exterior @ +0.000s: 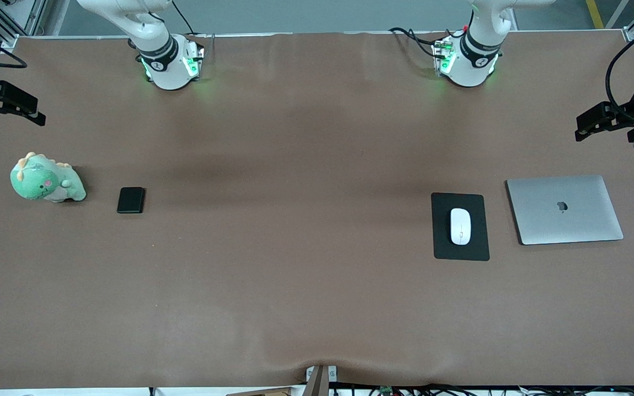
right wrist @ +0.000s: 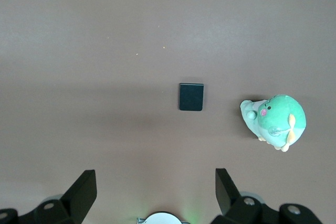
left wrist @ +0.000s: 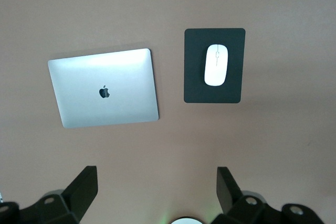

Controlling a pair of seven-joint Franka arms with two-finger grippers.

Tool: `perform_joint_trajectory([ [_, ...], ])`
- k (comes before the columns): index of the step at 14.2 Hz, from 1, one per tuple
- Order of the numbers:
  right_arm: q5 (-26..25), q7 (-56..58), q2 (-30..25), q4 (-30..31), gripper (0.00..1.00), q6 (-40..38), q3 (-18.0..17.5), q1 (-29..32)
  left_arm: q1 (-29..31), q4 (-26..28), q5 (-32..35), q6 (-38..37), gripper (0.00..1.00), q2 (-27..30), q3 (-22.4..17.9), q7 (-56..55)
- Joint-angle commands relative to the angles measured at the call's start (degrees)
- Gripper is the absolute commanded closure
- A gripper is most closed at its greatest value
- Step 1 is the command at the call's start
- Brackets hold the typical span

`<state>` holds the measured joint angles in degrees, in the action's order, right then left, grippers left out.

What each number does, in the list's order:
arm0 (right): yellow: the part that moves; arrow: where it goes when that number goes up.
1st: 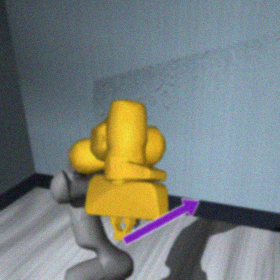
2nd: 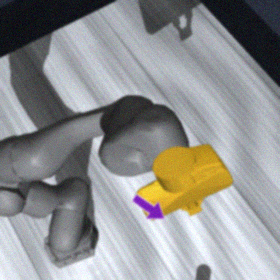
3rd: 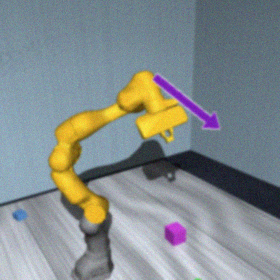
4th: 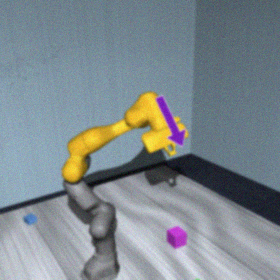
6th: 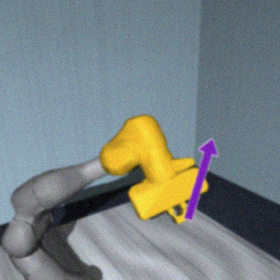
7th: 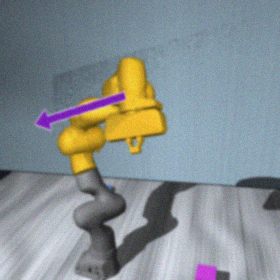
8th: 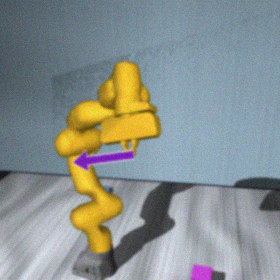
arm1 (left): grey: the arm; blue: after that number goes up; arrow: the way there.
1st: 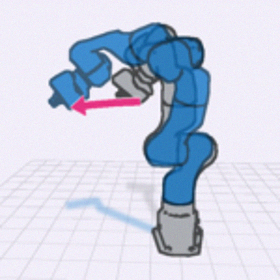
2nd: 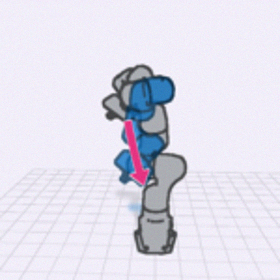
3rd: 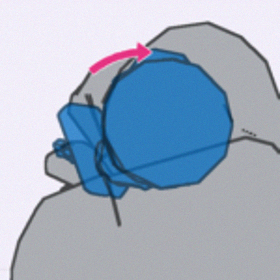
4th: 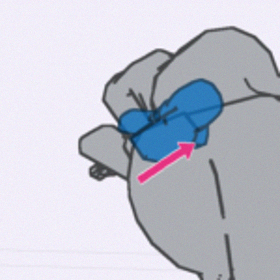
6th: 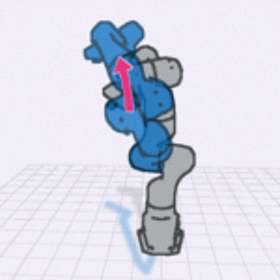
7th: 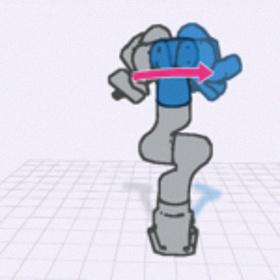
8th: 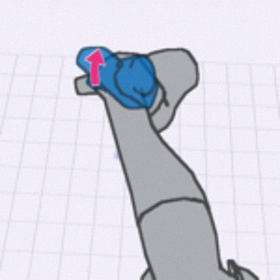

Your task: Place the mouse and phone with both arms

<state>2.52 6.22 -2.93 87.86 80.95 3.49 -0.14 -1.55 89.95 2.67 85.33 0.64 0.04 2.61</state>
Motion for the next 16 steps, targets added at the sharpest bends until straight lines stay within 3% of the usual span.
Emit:
perform_joint_trajectory([
  [1,-1.2,-0.1,0.9,-1.6,0.0,-0.3,0.2,-0.6,0.3,-0.7,0.1,-1.0,0.0,0.3,0.3,0.1],
  [5,-2.3,-0.1,0.9,-1.6,0.0,-0.1,-0.2,-1.1,0.3,-0.5,0.1,-1.0,0.0,0.3,0.3,-0.2],
  [8,-5.9,-0.1,0.9,-1.6,0.0,-0.1,-0.2,-2.2,0.3,-0.5,0.1,-1.0,0.0,0.3,0.3,-0.3],
  [16,-4.6,-0.4,0.9,-1.5,0.0,0.0,-0.1,-2.0,0.2,-0.4,0.1,-1.0,0.0,0.2,0.4,-1.1],
])
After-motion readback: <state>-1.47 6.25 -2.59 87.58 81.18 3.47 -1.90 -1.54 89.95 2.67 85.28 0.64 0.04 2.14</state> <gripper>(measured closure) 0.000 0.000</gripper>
